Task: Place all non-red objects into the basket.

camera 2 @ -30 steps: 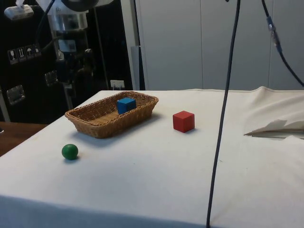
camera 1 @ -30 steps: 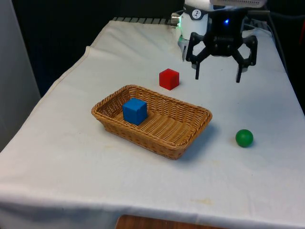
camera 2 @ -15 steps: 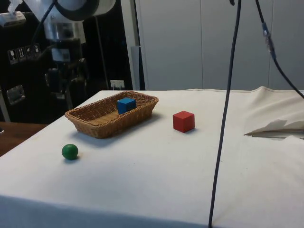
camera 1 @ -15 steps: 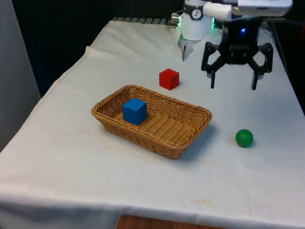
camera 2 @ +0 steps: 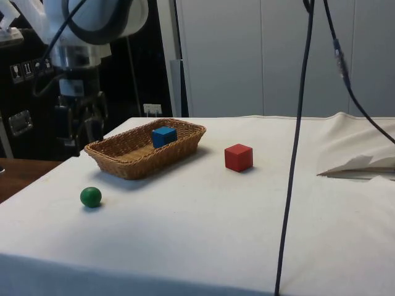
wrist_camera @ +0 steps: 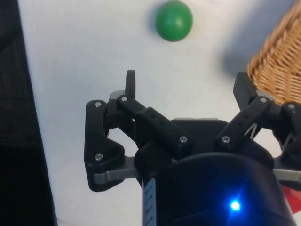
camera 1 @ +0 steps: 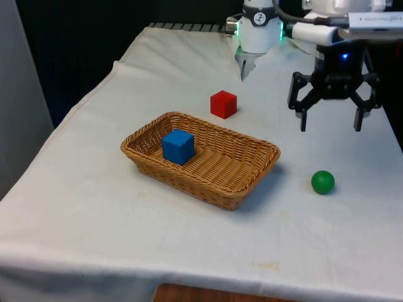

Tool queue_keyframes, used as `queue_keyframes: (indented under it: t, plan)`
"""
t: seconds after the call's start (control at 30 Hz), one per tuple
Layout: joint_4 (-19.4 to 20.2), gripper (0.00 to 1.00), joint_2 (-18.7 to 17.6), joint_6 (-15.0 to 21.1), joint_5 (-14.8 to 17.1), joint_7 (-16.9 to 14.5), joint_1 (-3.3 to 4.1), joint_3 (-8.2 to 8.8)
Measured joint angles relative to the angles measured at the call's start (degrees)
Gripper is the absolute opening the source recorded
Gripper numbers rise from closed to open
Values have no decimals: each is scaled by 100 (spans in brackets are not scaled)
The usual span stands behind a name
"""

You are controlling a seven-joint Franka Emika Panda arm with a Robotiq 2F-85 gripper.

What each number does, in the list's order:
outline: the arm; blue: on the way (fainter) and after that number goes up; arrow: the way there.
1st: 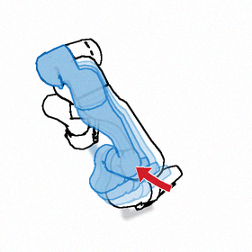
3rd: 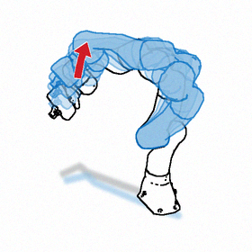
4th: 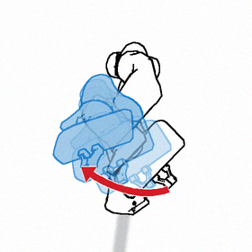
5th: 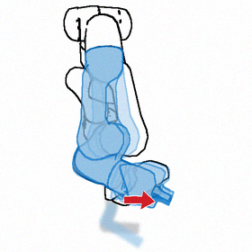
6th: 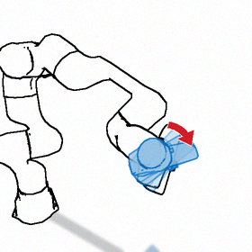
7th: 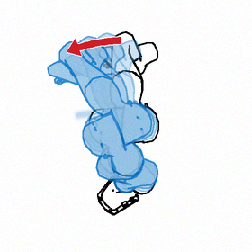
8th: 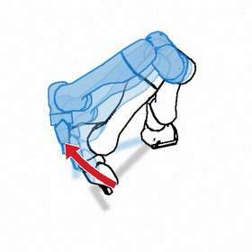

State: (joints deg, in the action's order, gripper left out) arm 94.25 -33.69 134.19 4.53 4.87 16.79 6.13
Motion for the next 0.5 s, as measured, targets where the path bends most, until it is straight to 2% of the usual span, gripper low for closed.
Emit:
queue_keyframes:
  t: [0.23, 0.5]
  plan:
    - [0, 100, -166, 235, 0, 0, 0, -138]
    - [0, 100, -332, 493, -17, -74, 0, -166]
